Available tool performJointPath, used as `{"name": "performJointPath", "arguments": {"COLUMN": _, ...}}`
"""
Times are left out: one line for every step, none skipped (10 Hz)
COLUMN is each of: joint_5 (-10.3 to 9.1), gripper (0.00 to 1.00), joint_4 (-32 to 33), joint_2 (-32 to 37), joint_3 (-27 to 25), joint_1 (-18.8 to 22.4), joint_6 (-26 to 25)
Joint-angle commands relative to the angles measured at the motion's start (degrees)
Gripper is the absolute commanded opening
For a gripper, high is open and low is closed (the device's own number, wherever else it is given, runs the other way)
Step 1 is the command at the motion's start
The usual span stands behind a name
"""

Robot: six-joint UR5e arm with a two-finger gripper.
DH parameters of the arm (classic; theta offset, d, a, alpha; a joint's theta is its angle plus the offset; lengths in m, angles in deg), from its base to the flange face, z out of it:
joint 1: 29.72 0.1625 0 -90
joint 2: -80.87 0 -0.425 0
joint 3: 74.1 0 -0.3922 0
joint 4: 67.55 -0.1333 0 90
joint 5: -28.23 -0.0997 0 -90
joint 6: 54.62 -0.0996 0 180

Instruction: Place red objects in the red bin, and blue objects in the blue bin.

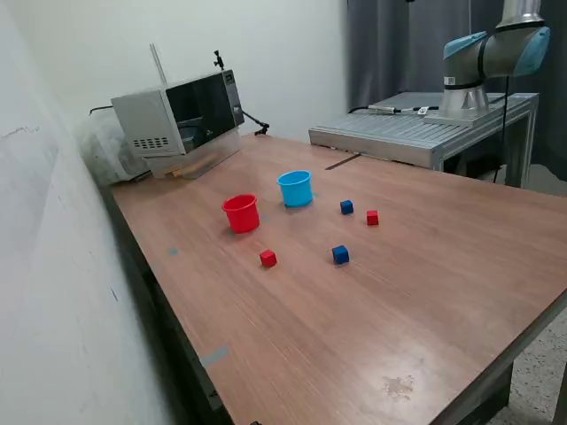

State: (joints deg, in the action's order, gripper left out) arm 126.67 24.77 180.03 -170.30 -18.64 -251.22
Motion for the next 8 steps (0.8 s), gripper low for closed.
{"name": "performJointPath", "arguments": {"joint_5": -2.45, "gripper": 1.00, "joint_4": 4.9, "joint_2": -5.8, "joint_3": 0.9, "joint_1": -3.3, "joint_6": -2.6}}
{"name": "performJointPath", "arguments": {"joint_5": -3.59, "gripper": 1.00, "joint_4": 7.7, "joint_2": -9.0, "joint_3": 0.9, "joint_1": -4.3, "joint_6": -3.1}}
{"name": "performJointPath", "arguments": {"joint_5": -3.78, "gripper": 1.00, "joint_4": 11.3, "joint_2": -12.0, "joint_3": 0.7, "joint_1": -5.0, "joint_6": -4.1}}
{"name": "performJointPath", "arguments": {"joint_5": -3.78, "gripper": 1.00, "joint_4": 15.4, "joint_2": -14.5, "joint_3": 0.3, "joint_1": -5.1, "joint_6": -4.6}}
{"name": "performJointPath", "arguments": {"joint_5": -3.78, "gripper": 1.00, "joint_4": 18.6, "joint_2": -16.9, "joint_3": -0.5, "joint_1": -5.1, "joint_6": -4.6}}
{"name": "performJointPath", "arguments": {"joint_5": -3.87, "gripper": 1.00, "joint_4": 21.2, "joint_2": -19.3, "joint_3": -1.9, "joint_1": -6.2, "joint_6": -4.6}}
{"name": "performJointPath", "arguments": {"joint_5": -3.87, "gripper": 1.00, "joint_4": 26.6, "joint_2": -22.2, "joint_3": -5.3, "joint_1": -8.1, "joint_6": -4.6}}
{"name": "performJointPath", "arguments": {"joint_5": -3.78, "gripper": 1.00, "joint_4": 30.3, "joint_2": -25.0, "joint_3": -7.1, "joint_1": -10.0, "joint_6": -4.6}}
